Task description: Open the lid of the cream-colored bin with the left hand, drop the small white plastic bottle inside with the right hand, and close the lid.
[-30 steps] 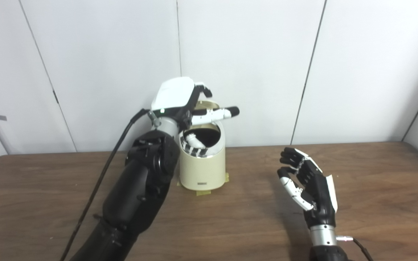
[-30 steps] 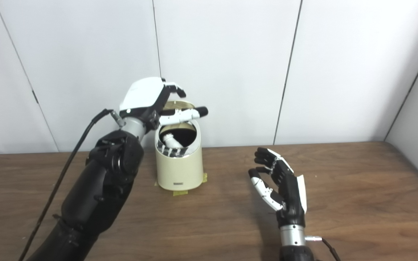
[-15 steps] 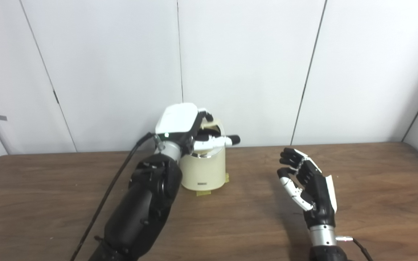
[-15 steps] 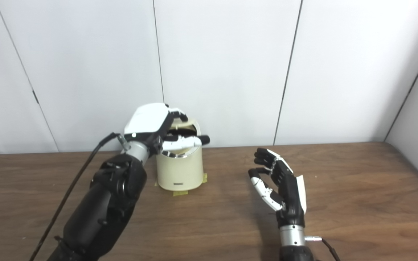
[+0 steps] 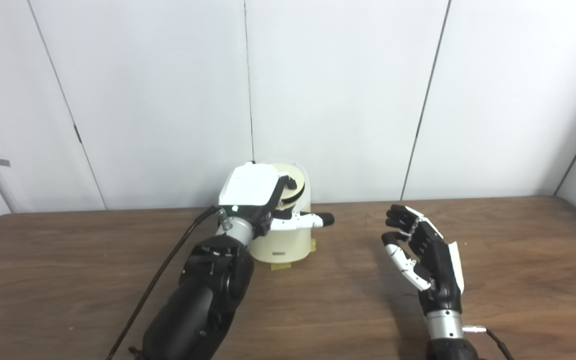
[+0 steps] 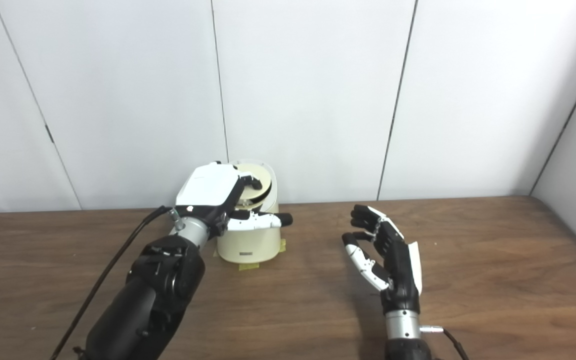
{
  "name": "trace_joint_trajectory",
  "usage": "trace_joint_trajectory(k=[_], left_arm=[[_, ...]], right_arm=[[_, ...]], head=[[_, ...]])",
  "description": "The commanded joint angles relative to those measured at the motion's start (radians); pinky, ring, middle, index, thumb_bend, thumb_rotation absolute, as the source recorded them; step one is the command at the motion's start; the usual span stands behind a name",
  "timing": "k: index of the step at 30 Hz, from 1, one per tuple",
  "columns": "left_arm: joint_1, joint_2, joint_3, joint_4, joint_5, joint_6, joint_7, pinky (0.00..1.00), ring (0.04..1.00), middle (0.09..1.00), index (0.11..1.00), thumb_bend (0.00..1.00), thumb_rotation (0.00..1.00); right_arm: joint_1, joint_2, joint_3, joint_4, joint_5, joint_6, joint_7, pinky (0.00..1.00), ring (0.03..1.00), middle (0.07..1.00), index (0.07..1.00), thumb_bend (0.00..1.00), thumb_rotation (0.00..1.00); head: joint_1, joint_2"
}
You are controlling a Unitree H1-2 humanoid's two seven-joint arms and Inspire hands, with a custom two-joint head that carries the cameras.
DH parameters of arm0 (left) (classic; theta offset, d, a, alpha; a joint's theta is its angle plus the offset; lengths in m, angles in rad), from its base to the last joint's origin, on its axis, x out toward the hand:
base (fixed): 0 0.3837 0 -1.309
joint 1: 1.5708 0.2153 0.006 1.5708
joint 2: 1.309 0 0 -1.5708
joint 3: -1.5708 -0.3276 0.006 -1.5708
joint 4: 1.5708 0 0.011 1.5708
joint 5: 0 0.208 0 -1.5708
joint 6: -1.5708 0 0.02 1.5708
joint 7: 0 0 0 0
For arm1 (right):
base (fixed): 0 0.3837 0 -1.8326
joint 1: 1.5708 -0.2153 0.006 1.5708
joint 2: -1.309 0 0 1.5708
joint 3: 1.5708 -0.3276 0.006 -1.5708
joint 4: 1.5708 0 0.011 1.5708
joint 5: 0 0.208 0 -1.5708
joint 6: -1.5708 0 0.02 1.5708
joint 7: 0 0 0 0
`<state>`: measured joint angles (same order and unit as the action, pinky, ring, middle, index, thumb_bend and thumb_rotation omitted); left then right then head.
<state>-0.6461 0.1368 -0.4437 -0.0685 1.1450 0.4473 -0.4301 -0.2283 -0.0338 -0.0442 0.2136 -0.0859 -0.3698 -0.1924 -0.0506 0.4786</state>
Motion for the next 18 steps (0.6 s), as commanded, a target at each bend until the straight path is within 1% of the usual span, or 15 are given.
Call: trace_joint_trajectory(k=[1,6,10,13,18], left_arm=[[-0.025,0.001,0.005,-0.003,0.017,-0.009,0.016,1.0,0.926,0.813,0.781,0.96,1.0],[-0.017,0.008,-0.009,0.061,0.032,-0.018,0.048,1.0,0.918,0.795,0.773,0.94,1.0],[-0.016,0.012,-0.018,0.134,0.04,-0.022,0.068,1.0,0.928,0.8,0.78,0.98,1.0],[-0.016,0.013,-0.016,0.186,0.038,-0.026,0.091,1.0,0.918,0.8,0.782,0.98,1.0],[-0.022,0.024,-0.029,0.238,0.044,-0.028,0.108,1.0,0.907,0.793,0.769,0.99,1.0]], right_arm=[[0.001,0.032,0.004,0.004,0.01,-0.018,0.002,0.62,0.713,0.725,0.71,0.21,0.32],[0.001,0.035,0.002,0.002,0.023,-0.016,0.004,0.62,0.713,0.725,0.708,0.22,0.3],[0.005,0.038,0.002,-0.009,0.019,-0.004,0.001,0.62,0.713,0.724,0.709,0.22,0.31],[0.005,0.036,0.002,-0.012,0.011,-0.002,0.0,0.61,0.711,0.725,0.709,0.22,0.33],[0.004,0.039,-0.001,-0.017,0.008,0.007,-0.003,0.61,0.707,0.722,0.707,0.22,0.34]], head=[[-0.002,0.003],[-0.007,0.004],[-0.008,0.006],[-0.009,0.008],[-0.009,0.008]])
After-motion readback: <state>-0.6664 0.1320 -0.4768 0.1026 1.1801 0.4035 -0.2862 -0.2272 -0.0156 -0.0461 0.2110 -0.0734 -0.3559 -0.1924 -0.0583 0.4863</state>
